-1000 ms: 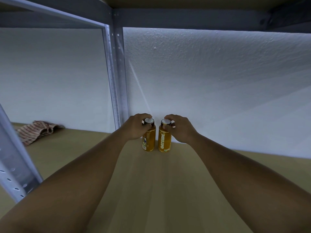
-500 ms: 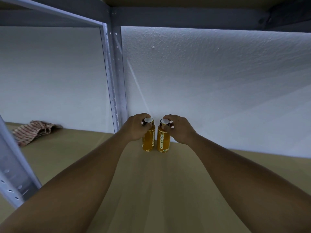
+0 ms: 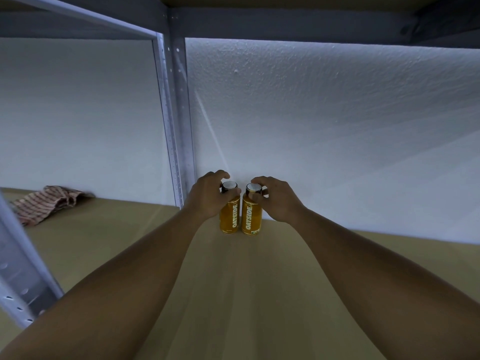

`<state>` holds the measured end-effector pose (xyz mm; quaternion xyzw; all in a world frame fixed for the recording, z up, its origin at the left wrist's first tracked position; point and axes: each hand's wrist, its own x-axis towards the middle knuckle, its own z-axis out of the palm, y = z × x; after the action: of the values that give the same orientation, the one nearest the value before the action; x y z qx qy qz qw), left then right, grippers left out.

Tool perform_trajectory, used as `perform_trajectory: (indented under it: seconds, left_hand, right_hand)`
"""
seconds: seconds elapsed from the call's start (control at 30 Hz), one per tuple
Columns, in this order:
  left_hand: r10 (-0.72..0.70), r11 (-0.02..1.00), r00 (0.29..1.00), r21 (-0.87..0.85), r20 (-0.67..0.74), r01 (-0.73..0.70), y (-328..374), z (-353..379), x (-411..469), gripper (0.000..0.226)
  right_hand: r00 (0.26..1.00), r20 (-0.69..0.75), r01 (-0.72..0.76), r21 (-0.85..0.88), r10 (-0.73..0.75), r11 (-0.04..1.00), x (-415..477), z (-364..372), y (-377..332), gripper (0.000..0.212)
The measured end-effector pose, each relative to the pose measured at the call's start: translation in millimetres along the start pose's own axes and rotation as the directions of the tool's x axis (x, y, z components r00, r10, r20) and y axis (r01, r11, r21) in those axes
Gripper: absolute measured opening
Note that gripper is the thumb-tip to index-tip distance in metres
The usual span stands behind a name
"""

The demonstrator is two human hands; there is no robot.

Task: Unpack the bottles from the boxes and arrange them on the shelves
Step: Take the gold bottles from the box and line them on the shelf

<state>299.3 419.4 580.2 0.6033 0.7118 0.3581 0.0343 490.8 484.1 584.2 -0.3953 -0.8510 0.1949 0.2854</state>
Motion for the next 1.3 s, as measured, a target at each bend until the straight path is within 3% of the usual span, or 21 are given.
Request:
perform_trajectory:
  seconds: [0.23, 0.57, 0.7, 0.83, 1.0, 1.3]
  left_hand:
    - [0.073, 0.996, 0.995, -0.062, 0.062, -0.069, -8, 2, 1, 0.037]
    - [0.059, 0.991, 0.983, -0.13, 0.171, -0.037, -9, -3, -3, 0.05]
    - [0.036, 0.987, 0.977, -0.163, 0.212, -0.001, -14, -1, -15, 0.084]
    - [0.011, 0.99, 0.978, -0.14, 0.208, 0.018, -21, 7, -21, 0.094]
    - [0.007, 0.991, 0.986, -0.134, 0.165, 0.015, -24, 18, -27, 0.083]
    - [0.016, 0.99, 0.99, -0.142, 0.137, 0.004, -29, 19, -28, 0.076]
  right_hand:
    - [1.0, 0.001, 0.004, -0.01, -0.004, 1.0, -1, 1, 0, 0.039]
    - [1.0, 0.01, -0.004, -0.022, 0.004, 1.0, -1, 0, -1, 0.04]
    - [0.997, 0.052, -0.056, -0.003, 0.057, 0.998, -5, 1, 0, 0.065]
    - [0.991, 0.08, -0.112, 0.11, 0.103, 0.988, -17, 17, 4, 0.091]
    - [0.992, -0.011, -0.121, 0.162, 0.124, 0.979, -22, 33, 8, 0.077]
    - [0.996, -0.005, -0.092, 0.16, 0.094, 0.983, -16, 39, 9, 0.076]
